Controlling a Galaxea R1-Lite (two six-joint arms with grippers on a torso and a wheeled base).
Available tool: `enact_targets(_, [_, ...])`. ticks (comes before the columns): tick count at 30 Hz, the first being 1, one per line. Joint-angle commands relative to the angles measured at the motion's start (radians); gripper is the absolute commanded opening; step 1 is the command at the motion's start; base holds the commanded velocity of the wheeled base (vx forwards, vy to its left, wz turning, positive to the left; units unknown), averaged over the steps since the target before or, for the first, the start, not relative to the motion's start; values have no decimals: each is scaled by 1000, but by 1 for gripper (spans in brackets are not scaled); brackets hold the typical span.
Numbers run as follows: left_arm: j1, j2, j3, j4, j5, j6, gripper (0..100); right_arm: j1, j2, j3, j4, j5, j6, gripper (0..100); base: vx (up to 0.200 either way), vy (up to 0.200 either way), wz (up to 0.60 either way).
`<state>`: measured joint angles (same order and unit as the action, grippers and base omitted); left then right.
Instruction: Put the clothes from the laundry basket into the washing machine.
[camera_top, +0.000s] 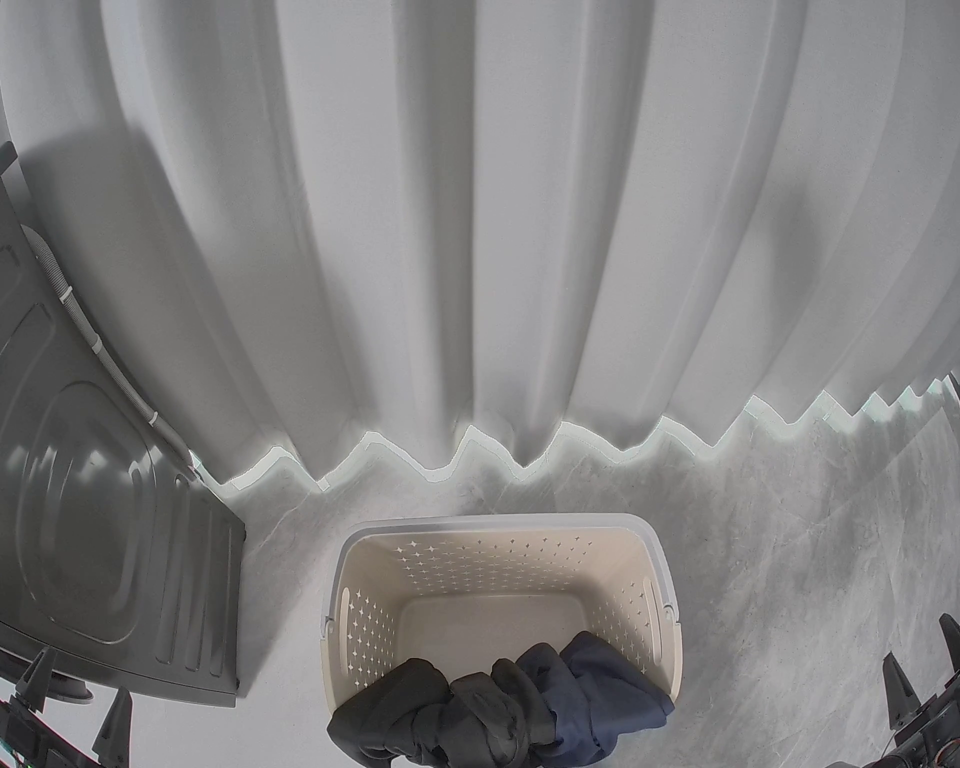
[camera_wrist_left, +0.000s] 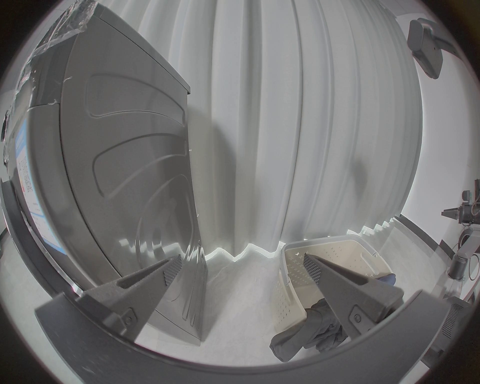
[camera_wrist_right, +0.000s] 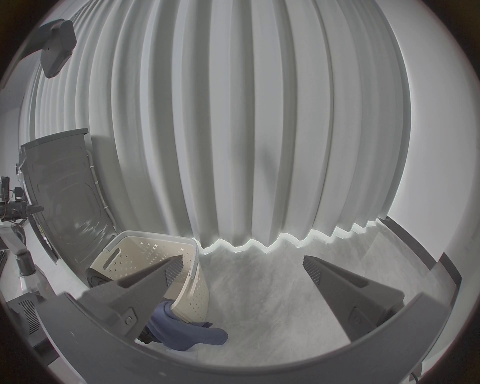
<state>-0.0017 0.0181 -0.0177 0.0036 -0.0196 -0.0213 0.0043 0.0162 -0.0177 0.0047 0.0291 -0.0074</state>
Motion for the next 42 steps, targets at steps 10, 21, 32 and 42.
enact_targets(10, [0, -18, 15, -1, 0, 0, 100, 0, -16, 16, 0, 0, 0, 100, 40, 0, 0])
enact_targets(21, [0, -18, 15, 1, 0, 0, 100, 0, -16, 16, 0, 0, 0, 100, 127, 0, 0])
enact_targets(32, [0, -18, 15, 1, 0, 0, 100, 0, -16, 16, 0, 0, 0, 100, 36, 0, 0])
enact_targets(42, [0, -18, 16, -1, 0, 0, 100, 0, -16, 16, 0, 0, 0, 100, 0, 0, 0])
